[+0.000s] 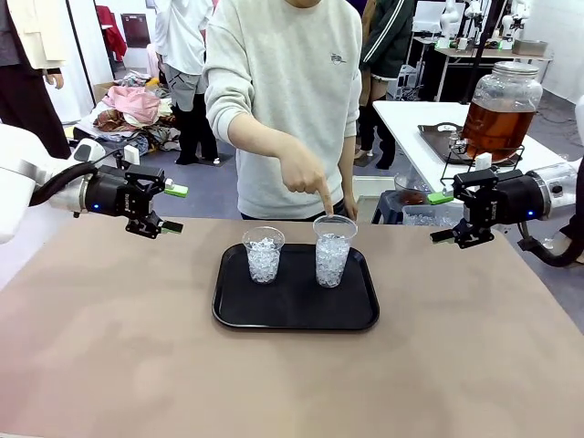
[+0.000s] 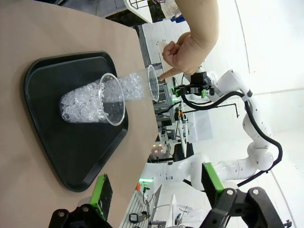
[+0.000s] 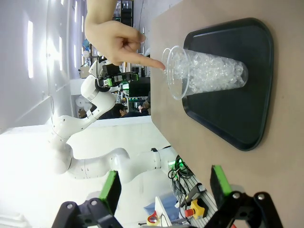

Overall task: Pour the drink into the iced cup.
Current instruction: Pick up the iced cup indicated by the human and present it to them.

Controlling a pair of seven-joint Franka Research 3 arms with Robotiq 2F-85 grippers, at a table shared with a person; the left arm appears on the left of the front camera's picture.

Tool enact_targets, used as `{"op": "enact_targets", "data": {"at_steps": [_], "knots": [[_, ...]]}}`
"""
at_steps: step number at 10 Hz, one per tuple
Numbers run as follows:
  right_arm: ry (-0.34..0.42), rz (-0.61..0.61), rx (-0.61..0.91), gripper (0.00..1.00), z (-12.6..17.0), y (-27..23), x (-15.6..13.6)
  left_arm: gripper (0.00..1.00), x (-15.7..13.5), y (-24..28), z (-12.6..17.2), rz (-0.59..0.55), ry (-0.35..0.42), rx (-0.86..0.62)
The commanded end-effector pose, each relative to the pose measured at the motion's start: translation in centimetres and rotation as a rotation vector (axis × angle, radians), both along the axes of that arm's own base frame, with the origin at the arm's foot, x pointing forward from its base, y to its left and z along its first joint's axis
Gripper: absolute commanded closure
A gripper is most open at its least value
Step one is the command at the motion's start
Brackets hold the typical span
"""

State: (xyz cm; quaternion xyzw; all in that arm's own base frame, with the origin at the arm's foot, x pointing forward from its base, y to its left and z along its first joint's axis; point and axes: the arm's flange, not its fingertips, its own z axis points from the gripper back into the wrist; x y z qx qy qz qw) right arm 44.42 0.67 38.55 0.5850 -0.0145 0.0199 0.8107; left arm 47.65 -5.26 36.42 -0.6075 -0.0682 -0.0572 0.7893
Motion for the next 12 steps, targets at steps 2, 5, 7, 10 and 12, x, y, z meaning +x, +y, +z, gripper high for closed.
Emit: {"op": "enact_targets", "data": {"at_steps": [2,5,7,10,12], "knots": [[-0.002,-0.002,0.002,0.00,0.0,0.1,-0.1,0.00,-0.1,0.1,0.0,0.002,0.001,-0.002],[-0.002,-0.002,0.002,0.00,0.0,0.1,-0.1,0.00,-0.1,0.1,0.0,0.002,0.001,-0.002],[0.000,0.000,0.000,0.00,0.0,0.0,0.0,0.00,-0.1,0.1,0.0,0.002,0.001,-0.002],[-0.271,0.070,-0.035,0.00,0.9,0.4,0.7,0.00,-0.1,0.1,0.0,0.002,0.001,-0.002],[-0.507,0.169,-0.064,0.00,1.1,0.6,1.2,0.00,-0.1,0.1,0.0,0.002,0.001,-0.002]]}}
